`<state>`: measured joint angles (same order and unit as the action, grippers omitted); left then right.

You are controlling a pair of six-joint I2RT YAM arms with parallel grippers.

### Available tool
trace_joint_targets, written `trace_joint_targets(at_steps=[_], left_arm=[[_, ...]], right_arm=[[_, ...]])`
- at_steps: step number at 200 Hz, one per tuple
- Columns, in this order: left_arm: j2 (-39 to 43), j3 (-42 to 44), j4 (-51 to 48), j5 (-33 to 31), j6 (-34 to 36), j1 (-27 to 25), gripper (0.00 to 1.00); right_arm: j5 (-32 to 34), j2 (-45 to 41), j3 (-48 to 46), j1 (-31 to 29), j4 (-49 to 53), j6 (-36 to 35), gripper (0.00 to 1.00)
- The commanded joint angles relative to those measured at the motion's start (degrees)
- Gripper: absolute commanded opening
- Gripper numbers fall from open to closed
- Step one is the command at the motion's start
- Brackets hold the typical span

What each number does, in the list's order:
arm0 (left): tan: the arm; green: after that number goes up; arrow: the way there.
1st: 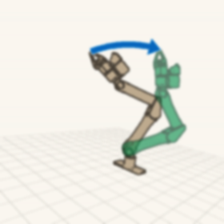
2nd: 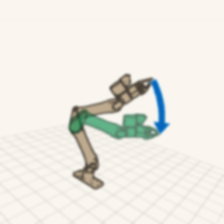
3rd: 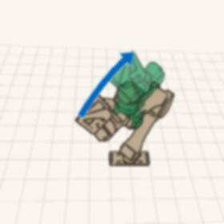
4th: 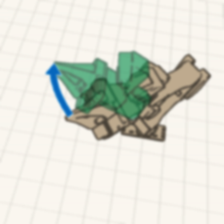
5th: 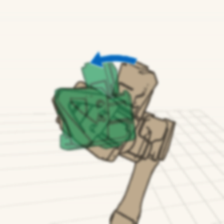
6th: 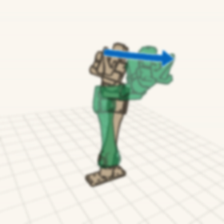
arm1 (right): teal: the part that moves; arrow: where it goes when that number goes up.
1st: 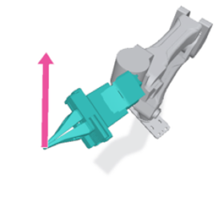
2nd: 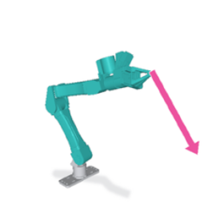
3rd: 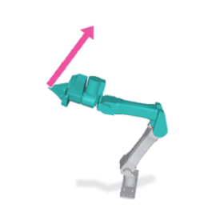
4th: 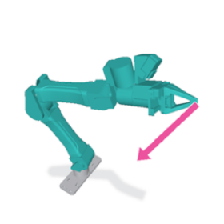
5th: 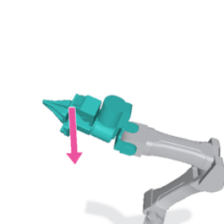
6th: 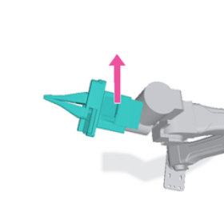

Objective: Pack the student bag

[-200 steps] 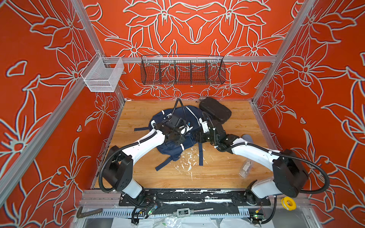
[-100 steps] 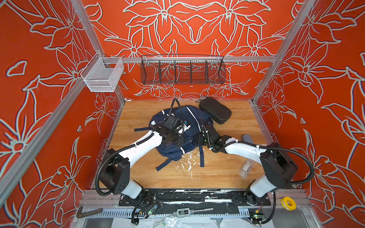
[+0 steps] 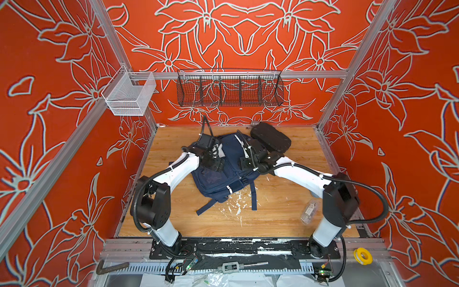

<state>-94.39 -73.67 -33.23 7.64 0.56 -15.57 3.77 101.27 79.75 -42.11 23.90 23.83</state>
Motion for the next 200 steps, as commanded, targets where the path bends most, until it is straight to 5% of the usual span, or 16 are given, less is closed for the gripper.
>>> trace_joint_targets(at_steps=[1,55,114,174,200], left_arm=[[2.27,-1.53,-0.52,3.06,-9.51,3.92,0.85],[-4.19,-4.18,-7.07,6.14,-12.99,4.71,0.88],[-12.98,-4.23,-10.34,8.35,-19.56,9.40,0.90],[-15.40,-3.75,-9.69,12.02,-20.46,14.78,0.92],[-12.77,-3.48,-6.70,16.40,-17.73,14.06,0.89]], right_arm=[[3.07,4.38,3.66,-3.14,11.38,-1.30,0.63],[16.49,12.14,10.49,-8.26,16.62,1.67,0.73],[35.72,14.47,15.29,-9.92,32.92,19.20,0.70],[35.16,-2.19,-2.31,-9.97,31.89,37.29,0.61],[29.14,-11.89,-15.42,-9.93,13.23,29.17,0.57]])
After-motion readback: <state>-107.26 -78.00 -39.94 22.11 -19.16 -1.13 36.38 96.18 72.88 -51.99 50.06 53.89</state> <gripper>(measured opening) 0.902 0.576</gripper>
